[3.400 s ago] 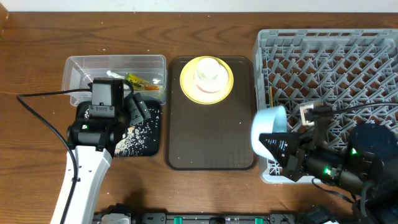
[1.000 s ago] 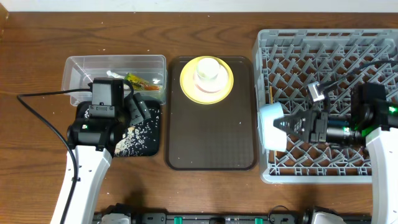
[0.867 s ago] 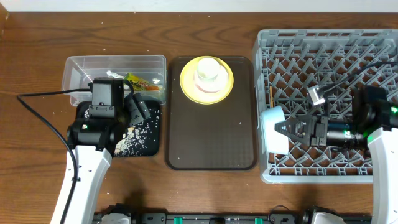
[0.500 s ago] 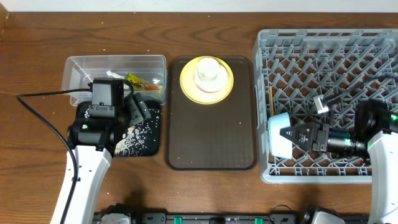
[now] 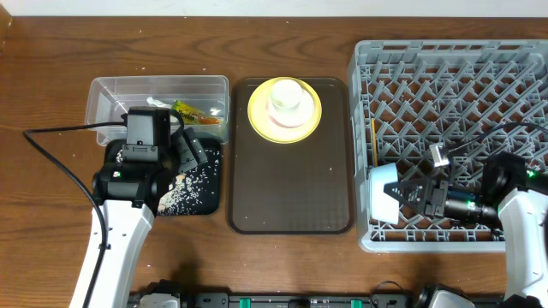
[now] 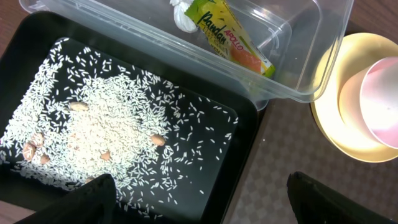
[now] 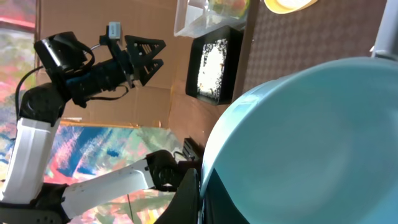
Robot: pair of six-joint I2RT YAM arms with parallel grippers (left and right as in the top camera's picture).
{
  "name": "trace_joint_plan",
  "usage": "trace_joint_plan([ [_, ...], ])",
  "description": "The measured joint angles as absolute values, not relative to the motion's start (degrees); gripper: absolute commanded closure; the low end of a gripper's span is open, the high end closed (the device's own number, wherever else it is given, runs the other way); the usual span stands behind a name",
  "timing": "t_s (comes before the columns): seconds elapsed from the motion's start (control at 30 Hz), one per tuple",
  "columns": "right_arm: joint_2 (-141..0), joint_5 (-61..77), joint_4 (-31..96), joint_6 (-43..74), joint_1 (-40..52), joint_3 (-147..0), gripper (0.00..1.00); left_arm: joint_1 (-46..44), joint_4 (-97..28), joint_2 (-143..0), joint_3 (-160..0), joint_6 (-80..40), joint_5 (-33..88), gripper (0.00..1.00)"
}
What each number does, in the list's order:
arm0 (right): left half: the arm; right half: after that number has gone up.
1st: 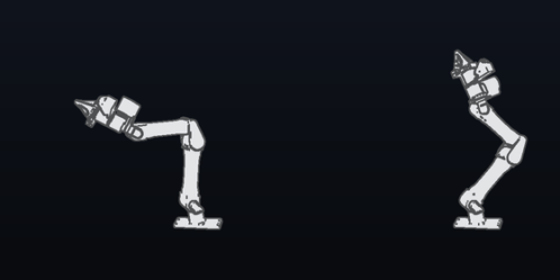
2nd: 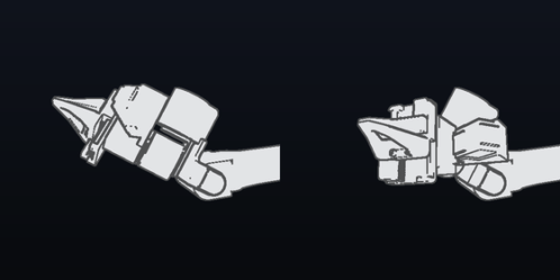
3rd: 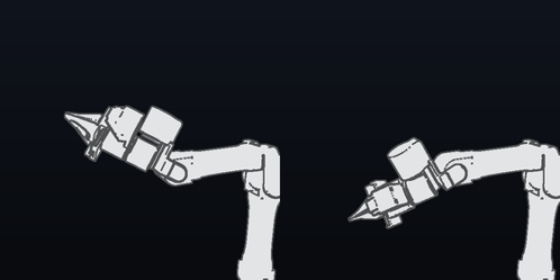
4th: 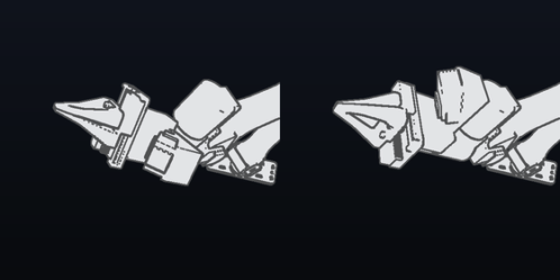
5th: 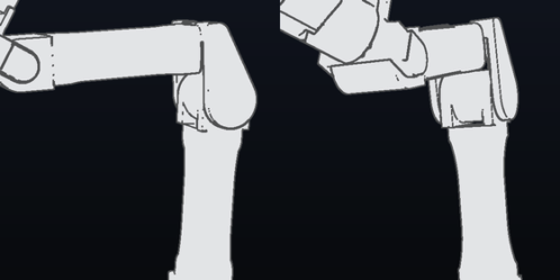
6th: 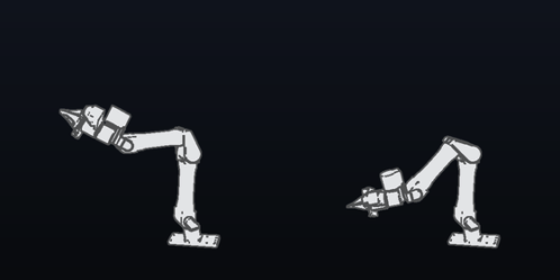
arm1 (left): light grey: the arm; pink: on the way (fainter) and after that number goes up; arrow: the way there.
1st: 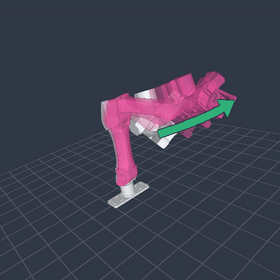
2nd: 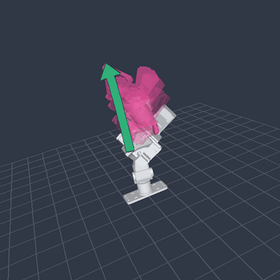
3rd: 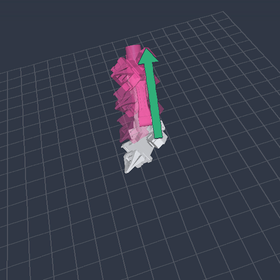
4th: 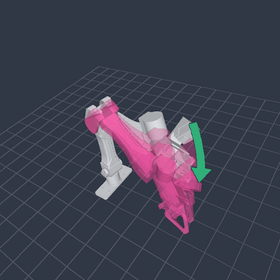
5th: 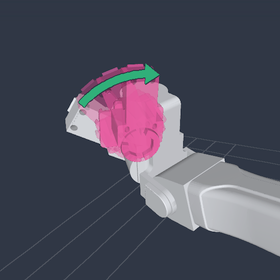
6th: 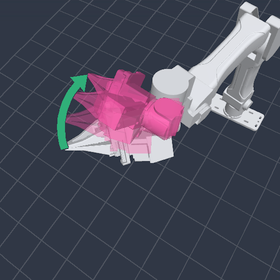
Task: Sort waste into correct bins and load items into the dishwasher rack
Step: 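Tilt the bowl on its side and lower it into the rack, then open the right gripper and release the bowl in the rack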
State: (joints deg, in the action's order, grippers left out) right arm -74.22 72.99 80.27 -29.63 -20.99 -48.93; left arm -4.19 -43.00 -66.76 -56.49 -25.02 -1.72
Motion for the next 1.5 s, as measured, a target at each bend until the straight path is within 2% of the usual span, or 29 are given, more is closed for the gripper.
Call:
trace_joint_plan([
  [0.33,-74.2,77.3,77.1,-33.9,-21.0,-47.1,0.99,-4.2,-43.0,-66.8,-56.5,-25.0,-1.7,0.09],
  [0.8,-74.2,74.3,76.2,-34.2,-21.3,-46.3,0.99,-4.2,-43.0,-66.8,-56.5,-25.0,-1.7,0.09],
  [1.5,-74.2,72.3,77.2,-31.6,-34.7,-45.6,0.98,-4.2,-43.0,-66.8,-56.5,-25.0,-1.7,0.1],
])
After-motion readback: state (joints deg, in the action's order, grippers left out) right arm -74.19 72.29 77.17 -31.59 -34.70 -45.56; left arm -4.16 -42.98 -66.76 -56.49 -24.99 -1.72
